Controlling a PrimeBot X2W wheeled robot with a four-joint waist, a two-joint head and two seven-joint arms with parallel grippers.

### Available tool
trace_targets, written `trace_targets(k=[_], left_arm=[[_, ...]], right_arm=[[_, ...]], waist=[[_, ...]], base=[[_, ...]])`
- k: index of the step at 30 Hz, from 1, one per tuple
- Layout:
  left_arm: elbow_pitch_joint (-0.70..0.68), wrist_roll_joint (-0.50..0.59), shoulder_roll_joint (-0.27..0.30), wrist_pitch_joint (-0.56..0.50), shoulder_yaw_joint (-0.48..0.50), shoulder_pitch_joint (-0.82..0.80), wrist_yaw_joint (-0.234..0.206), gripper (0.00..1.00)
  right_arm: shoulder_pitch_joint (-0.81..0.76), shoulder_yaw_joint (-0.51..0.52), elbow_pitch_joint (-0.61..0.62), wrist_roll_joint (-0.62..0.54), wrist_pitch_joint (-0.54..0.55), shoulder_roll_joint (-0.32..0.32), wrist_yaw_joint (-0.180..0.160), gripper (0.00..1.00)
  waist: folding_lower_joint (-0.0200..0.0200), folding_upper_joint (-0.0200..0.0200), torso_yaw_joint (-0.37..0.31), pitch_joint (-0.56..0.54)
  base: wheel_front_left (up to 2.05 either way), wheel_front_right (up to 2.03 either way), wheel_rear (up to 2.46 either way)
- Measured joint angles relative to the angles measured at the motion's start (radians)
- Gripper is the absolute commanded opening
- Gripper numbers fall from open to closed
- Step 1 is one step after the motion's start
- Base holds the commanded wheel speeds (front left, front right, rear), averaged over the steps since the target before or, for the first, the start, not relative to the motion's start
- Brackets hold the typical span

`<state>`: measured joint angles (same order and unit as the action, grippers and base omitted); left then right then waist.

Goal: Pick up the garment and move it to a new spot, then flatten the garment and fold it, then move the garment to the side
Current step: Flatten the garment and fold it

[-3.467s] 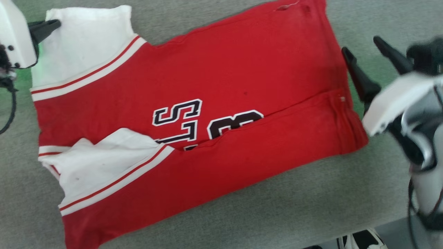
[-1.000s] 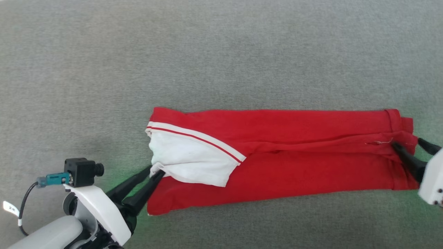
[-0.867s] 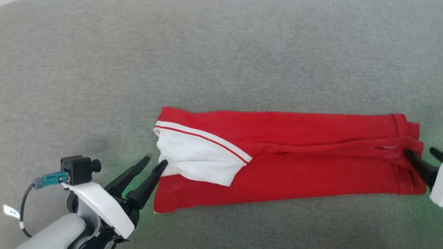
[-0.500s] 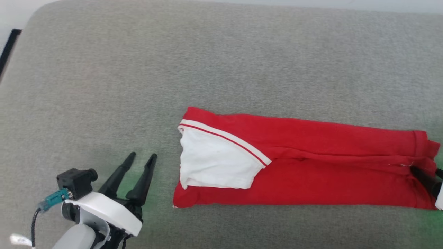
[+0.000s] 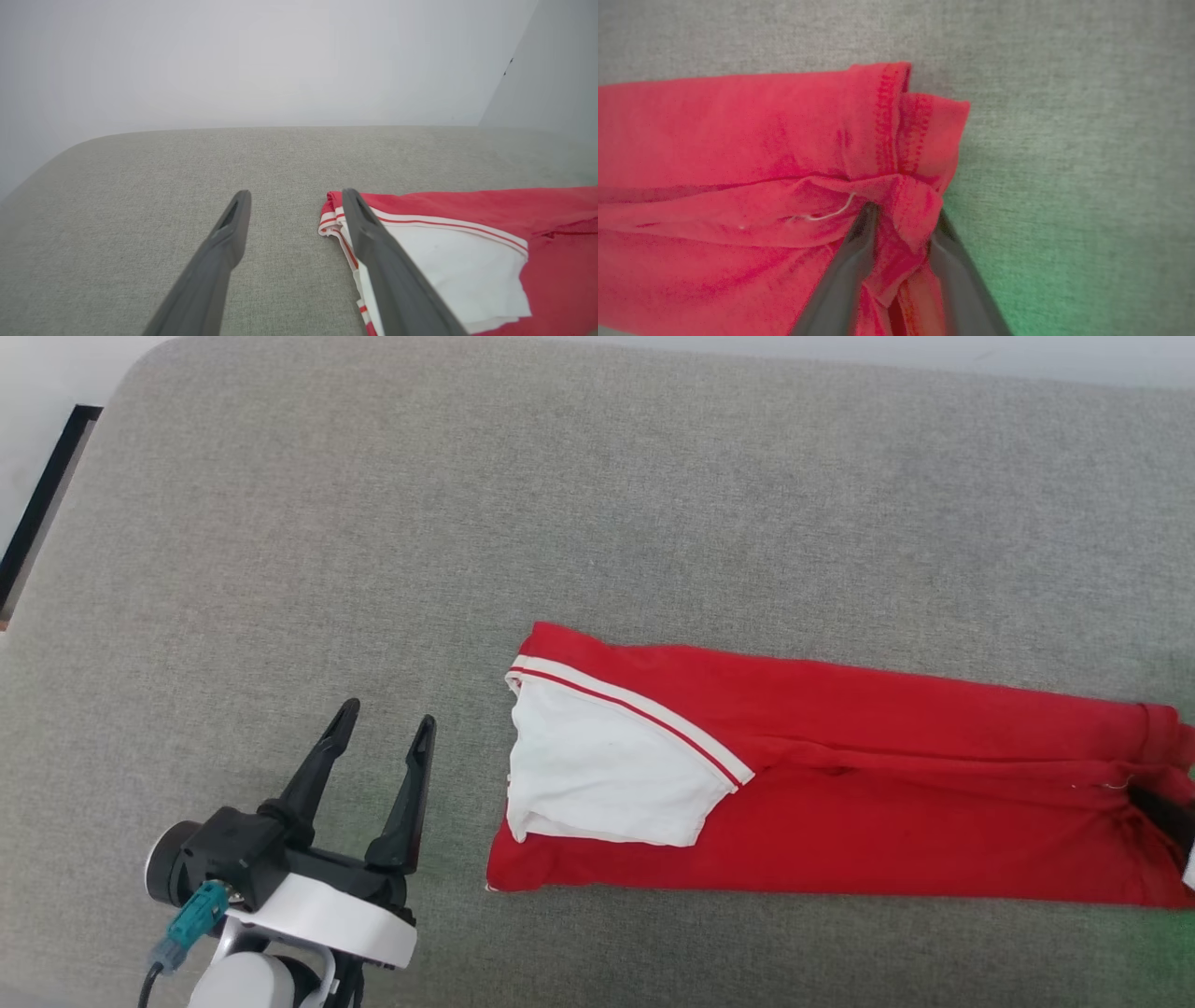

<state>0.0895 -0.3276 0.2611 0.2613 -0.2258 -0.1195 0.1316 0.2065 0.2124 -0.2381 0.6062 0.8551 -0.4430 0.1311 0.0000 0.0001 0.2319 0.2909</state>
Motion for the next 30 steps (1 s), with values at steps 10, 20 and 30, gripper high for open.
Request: trace_targets(k=[10, 20, 30], left_arm=[[-0.023, 0.01, -0.002, 0.0, 0.019, 0.005, 0.0, 1.0], [-0.031, 0.02, 0.02, 0.0, 0.035, -0.008, 0.0, 1.0], [-0.025, 0.026, 0.033, 0.0, 0.038, -0.014, 0.0, 1.0]], right_arm=[[0.038, 0.013, 0.0, -0.004, -0.044, 0.022, 0.004, 0.0], [0.06, 0.192, -0.049, -0.083, -0.121, -0.108, 0.002, 0.0], [0.083, 0.247, -0.047, -0.101, -0.119, -0.129, 0.0, 0.0]], waist=[[-0.0001, 0.0, -0.047, 0.013], [-0.0001, -0.0001, -0.109, 0.038], [0.0, 0.0, -0.133, 0.022]], base=[[0.0, 0.0, 0.0], [0.0, 0.0, 0.0], [0.0, 0.0, 0.0]])
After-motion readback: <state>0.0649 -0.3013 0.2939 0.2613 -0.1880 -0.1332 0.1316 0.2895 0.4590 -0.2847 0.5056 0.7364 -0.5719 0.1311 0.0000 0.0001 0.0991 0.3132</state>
